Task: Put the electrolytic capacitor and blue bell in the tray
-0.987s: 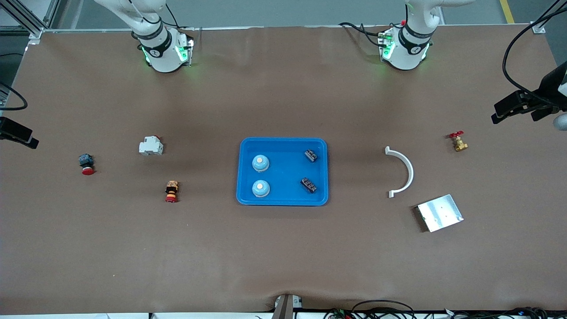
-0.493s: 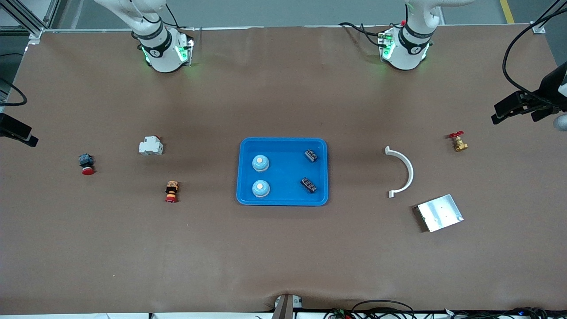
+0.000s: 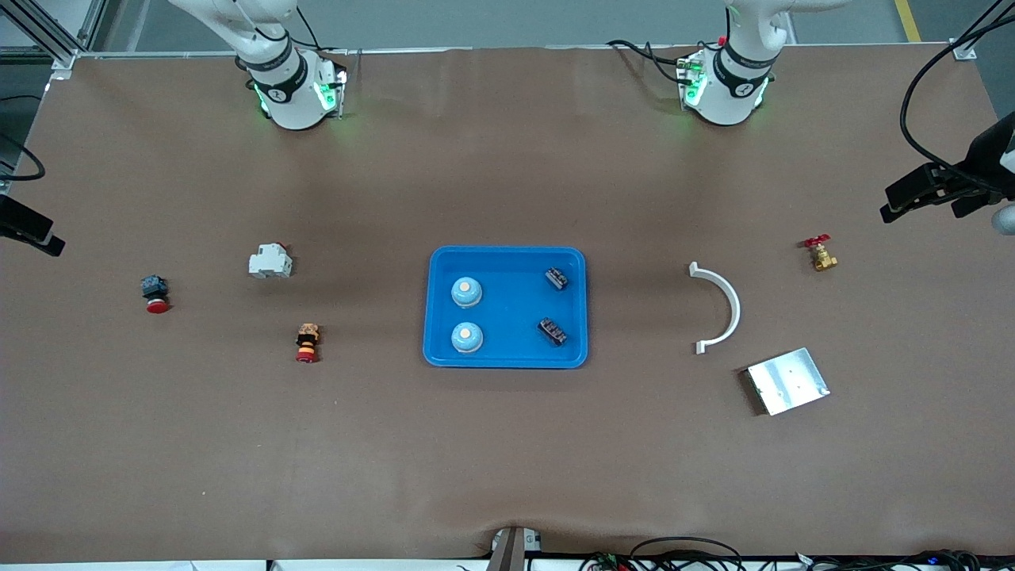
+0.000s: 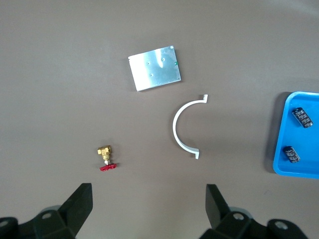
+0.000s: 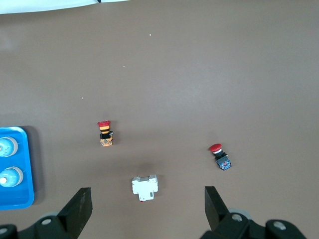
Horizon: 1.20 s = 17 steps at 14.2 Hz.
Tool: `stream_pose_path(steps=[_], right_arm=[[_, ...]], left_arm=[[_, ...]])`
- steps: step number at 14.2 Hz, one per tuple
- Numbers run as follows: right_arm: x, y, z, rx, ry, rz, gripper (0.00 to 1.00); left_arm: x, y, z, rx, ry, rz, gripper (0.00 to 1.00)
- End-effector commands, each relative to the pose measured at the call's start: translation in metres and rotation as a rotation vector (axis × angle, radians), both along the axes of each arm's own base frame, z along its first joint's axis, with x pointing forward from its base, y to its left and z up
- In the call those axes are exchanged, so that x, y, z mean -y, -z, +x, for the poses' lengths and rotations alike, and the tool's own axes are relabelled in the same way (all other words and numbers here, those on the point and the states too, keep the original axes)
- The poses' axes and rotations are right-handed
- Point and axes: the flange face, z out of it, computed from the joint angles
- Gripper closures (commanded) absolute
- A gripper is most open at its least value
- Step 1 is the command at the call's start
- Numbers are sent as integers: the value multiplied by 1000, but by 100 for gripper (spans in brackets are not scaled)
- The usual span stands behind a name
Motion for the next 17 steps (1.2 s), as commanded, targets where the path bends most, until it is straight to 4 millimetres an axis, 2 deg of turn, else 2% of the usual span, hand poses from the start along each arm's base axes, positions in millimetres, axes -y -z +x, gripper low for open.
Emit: stream_pose_path(steps=[1, 8, 17], right_arm=[[1, -4, -13, 0, 6, 8, 0], [-6, -1, -18, -33, -21, -8, 0], [2, -1, -16, -19, -48, -20, 0]], left_arm=[[-1, -2, 0, 14, 14, 12, 0], [-1, -3, 0, 16, 14, 12, 0], [-2, -4, 1, 30, 11, 10, 0]])
